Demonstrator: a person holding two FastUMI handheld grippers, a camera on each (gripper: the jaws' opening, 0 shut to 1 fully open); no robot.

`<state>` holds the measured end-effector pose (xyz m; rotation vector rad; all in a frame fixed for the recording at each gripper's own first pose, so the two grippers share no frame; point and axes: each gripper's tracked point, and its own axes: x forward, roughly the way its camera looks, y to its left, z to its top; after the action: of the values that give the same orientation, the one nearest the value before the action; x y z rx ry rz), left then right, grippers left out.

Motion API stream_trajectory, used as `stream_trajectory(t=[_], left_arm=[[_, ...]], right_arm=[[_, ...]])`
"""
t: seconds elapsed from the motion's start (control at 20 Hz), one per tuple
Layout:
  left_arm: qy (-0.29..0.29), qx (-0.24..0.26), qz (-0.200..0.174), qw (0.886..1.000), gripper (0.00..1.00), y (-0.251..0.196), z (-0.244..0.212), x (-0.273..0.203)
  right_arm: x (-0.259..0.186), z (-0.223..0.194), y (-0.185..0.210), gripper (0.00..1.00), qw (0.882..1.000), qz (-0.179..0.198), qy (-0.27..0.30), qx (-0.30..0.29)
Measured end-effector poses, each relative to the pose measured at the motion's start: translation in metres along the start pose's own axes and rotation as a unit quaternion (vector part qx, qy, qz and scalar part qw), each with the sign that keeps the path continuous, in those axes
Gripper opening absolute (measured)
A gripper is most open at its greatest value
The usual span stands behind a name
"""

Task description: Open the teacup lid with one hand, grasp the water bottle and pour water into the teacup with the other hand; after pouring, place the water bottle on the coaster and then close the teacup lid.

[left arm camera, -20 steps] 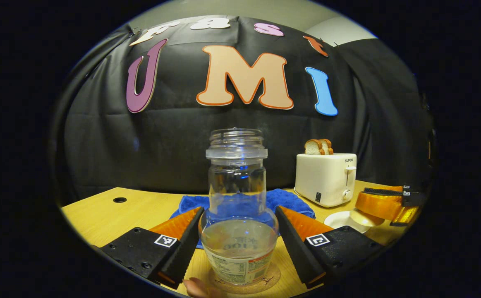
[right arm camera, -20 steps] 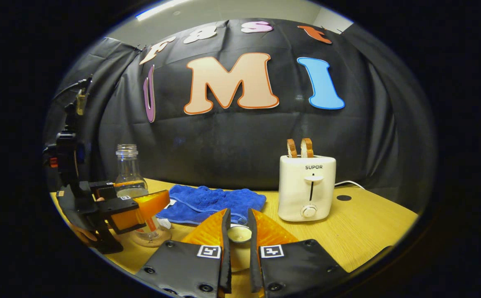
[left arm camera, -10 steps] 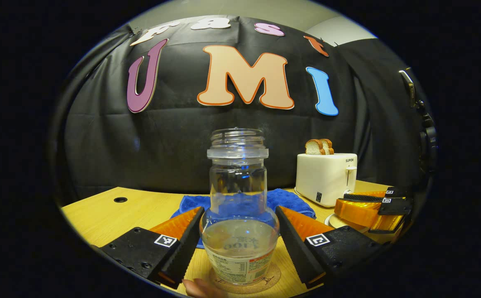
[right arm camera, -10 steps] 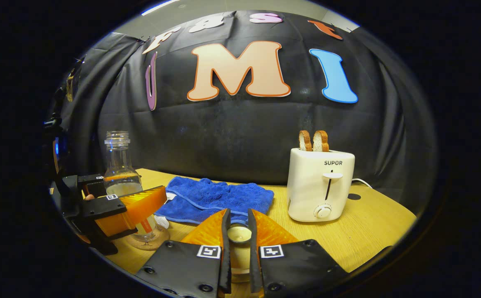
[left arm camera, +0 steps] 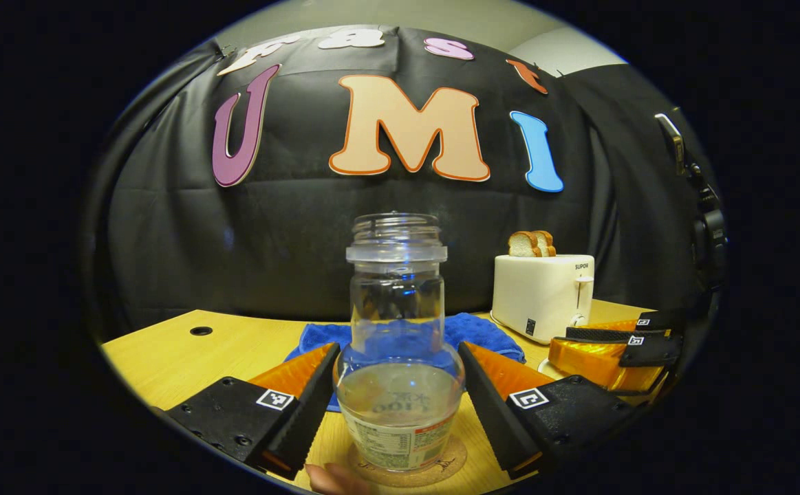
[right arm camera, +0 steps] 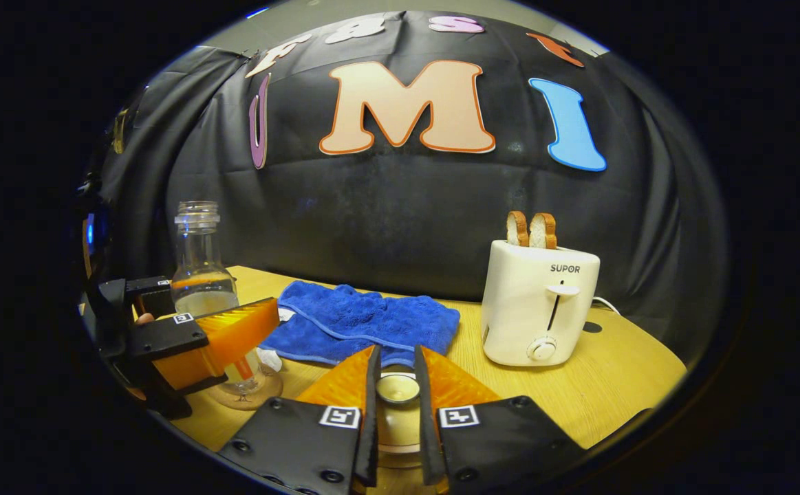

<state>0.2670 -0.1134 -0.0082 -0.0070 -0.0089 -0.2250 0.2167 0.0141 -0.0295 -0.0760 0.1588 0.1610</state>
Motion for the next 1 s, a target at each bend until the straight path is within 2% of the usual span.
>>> stream_trajectory(t=[0.35,0.4,0.45,0.5,0.6,0.75,0.8,0.85,0.9,1.0], left_arm=[[0.0,0.001,0.001,1.0,0.97,0.001,-0.001,-0.003],[0.0,0.0,0.003,1.0,0.97,0.002,0.0,-0.004],[-0.001,0.0,0.005,1.0,0.97,0.001,-0.001,-0.005],[0.0,0.001,0.013,1.0,0.98,0.004,-0.001,-0.007],[-0.001,0.002,0.018,1.0,0.97,0.006,0.0,-0.013],[-0.001,0.001,0.019,1.0,0.98,0.006,0.0,-0.021],[-0.001,0.001,0.019,1.0,0.98,0.005,0.0,-0.024],[-0.001,0.001,0.018,1.0,0.98,0.006,-0.001,-0.028],[-0.001,0.001,0.02,1.0,0.98,0.006,0.0,-0.031],[-0.002,0.001,0.021,1.0,0.98,0.007,0.001,-0.041]], right_arm=[[-0.005,0.004,-0.009,0.93,1.0,-0.014,-0.014,0.021],[-0.006,0.005,-0.012,0.96,0.999,-0.02,-0.02,0.026],[-0.009,0.007,-0.014,0.89,0.999,-0.024,-0.027,0.03],[-0.012,0.01,-0.015,0.99,0.998,-0.026,-0.037,0.034],[-0.016,0.016,-0.014,0.89,0.997,-0.027,-0.059,0.031],[-0.023,0.019,-0.015,0.94,0.996,-0.029,-0.075,0.034],[-0.026,0.017,-0.012,0.89,0.996,-0.026,-0.074,0.034],[-0.029,0.018,-0.012,0.94,0.996,-0.026,-0.075,0.034],[-0.032,0.018,-0.011,0.89,0.996,-0.024,-0.075,0.034],[-0.039,0.018,-0.01,0.89,0.996,-0.024,-0.077,0.034]])
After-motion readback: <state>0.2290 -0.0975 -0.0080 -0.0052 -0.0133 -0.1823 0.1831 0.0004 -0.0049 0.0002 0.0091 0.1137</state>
